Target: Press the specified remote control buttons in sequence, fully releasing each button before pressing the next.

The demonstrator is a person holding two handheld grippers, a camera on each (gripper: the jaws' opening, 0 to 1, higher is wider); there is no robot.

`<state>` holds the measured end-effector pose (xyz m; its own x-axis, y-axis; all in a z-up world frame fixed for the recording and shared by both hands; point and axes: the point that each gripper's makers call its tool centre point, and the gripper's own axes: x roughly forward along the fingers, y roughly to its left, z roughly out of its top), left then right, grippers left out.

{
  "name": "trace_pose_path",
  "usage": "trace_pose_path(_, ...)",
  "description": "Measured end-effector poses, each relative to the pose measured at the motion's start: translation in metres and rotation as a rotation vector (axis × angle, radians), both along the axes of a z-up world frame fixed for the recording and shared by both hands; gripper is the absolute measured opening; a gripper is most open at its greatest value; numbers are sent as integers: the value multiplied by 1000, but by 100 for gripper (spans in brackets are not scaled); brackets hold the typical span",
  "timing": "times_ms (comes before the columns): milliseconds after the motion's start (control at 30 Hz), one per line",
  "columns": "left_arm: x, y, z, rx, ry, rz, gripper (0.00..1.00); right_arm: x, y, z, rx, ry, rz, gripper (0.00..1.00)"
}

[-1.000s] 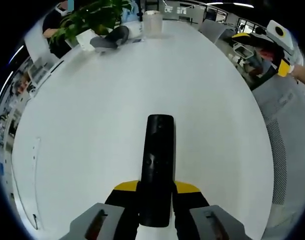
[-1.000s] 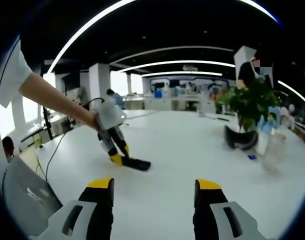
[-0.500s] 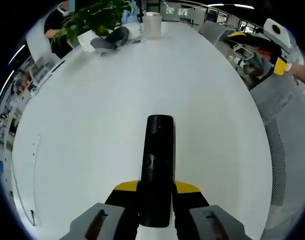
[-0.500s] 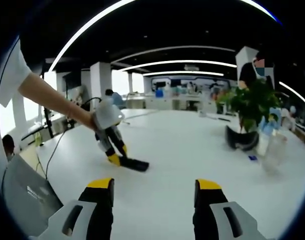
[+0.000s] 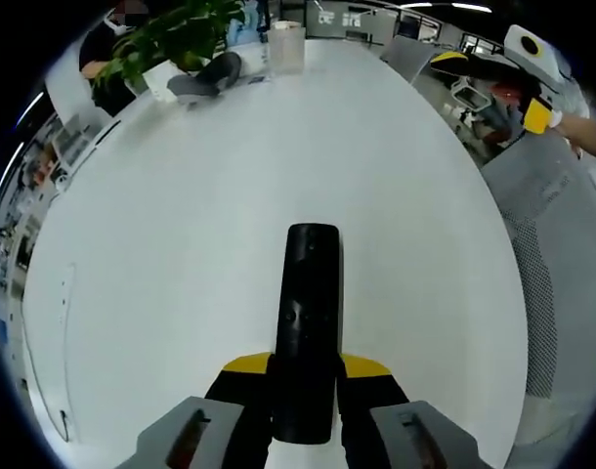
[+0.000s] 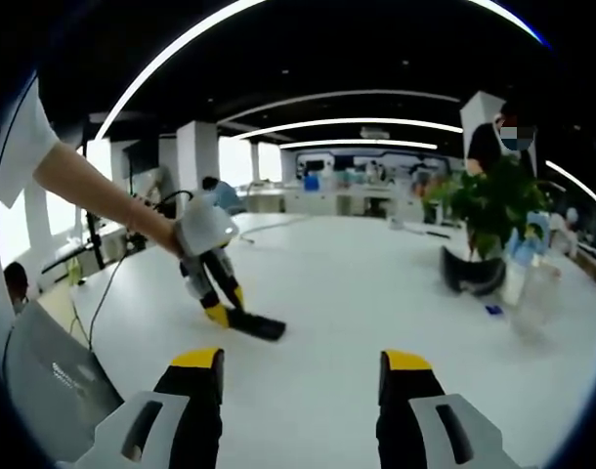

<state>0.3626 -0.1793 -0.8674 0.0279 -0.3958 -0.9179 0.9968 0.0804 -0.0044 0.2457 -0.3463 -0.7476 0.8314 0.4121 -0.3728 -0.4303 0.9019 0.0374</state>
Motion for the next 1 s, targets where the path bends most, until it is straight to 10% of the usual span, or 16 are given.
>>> trace_pose_path(1000, -30, 5, 1, -9, 0, -3, 24, 0, 2, 1, -3, -9, 7, 60)
